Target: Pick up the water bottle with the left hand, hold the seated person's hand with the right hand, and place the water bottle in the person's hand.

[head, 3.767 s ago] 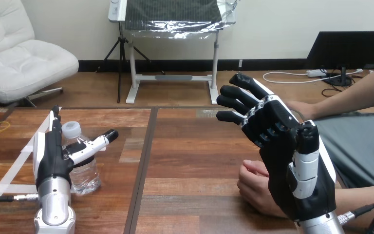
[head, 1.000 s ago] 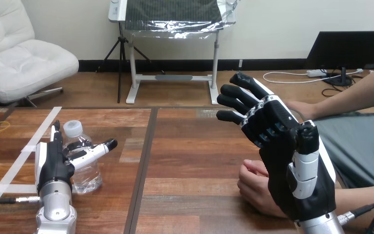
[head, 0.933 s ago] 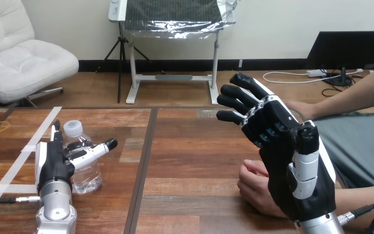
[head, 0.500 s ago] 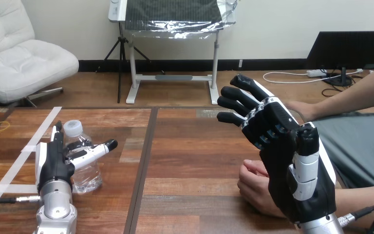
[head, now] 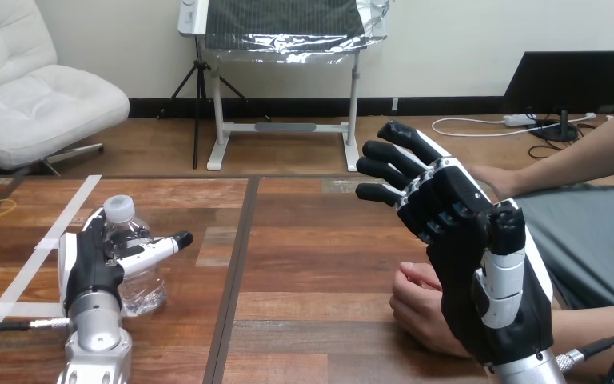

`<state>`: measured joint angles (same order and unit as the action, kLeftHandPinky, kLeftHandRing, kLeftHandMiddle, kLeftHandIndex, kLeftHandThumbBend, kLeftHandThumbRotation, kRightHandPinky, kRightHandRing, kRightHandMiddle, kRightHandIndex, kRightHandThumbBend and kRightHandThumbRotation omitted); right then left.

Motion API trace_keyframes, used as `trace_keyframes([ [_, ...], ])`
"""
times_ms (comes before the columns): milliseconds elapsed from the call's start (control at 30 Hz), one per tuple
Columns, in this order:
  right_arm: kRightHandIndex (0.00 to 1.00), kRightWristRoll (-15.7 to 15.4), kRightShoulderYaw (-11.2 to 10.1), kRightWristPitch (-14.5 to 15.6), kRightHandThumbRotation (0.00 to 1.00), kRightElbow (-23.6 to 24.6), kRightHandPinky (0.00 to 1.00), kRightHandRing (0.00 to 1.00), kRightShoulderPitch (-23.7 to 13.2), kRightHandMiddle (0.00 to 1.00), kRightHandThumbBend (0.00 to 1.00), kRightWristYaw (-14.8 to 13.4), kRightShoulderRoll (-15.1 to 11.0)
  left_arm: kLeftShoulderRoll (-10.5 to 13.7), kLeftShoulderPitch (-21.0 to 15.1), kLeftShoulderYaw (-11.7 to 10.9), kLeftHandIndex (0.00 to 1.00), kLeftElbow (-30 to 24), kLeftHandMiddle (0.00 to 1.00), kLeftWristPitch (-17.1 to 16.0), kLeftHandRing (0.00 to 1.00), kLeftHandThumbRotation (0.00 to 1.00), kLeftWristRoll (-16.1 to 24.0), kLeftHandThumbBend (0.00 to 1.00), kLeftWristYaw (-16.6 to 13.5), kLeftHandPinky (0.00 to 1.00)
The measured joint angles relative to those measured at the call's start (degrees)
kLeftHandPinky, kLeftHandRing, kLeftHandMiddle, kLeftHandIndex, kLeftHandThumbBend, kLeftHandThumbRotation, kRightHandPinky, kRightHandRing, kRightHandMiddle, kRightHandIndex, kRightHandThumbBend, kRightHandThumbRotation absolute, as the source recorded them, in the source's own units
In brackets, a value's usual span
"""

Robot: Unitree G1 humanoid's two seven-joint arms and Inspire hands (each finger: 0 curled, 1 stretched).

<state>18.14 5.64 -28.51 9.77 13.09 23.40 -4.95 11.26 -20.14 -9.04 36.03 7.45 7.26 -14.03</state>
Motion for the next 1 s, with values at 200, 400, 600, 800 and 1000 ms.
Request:
trace_keyframes([
  [200,0.86,0.0,0.0,0.0,1.0,0.0,0.76,0.83,0.0,0.84,0.73,0.0,0.0,-0.3,-0.7,0.0,0.67,0.0,0.64,1.5,0.59,0.03,0.0,0.87,-0.9,0.46],
  [400,0.86,0.0,0.0,0.0,1.0,0.0,0.76,0.83,0.0,0.84,0.73,0.0,0.0,-0.4,-1.1,-0.1,0.64,0.0,0.58,1.6,0.53,0.01,-0.2,0.84,-1.1,0.42],
  [600,0.86,0.0,0.0,0.0,1.0,0.0,0.76,0.83,0.0,0.84,0.73,0.0,0.1,-0.5,-1.6,-0.2,0.61,0.0,0.55,1.7,0.5,0.0,-0.2,0.82,-1.6,0.4],
  [800,0.86,0.0,0.0,0.0,1.0,0.0,0.76,0.83,0.0,0.83,0.73,0.0,0.1,-0.8,-1.9,-0.3,0.6,0.0,0.54,1.7,0.48,0.0,-0.2,0.8,-2.2,0.4],
  [1000,0.86,0.0,0.0,0.0,1.0,0.0,0.76,0.83,0.0,0.83,0.73,0.0,0.1,-1.0,-2.0,-0.2,0.57,0.0,0.51,1.8,0.45,0.0,-0.1,0.78,-3.0,0.38],
])
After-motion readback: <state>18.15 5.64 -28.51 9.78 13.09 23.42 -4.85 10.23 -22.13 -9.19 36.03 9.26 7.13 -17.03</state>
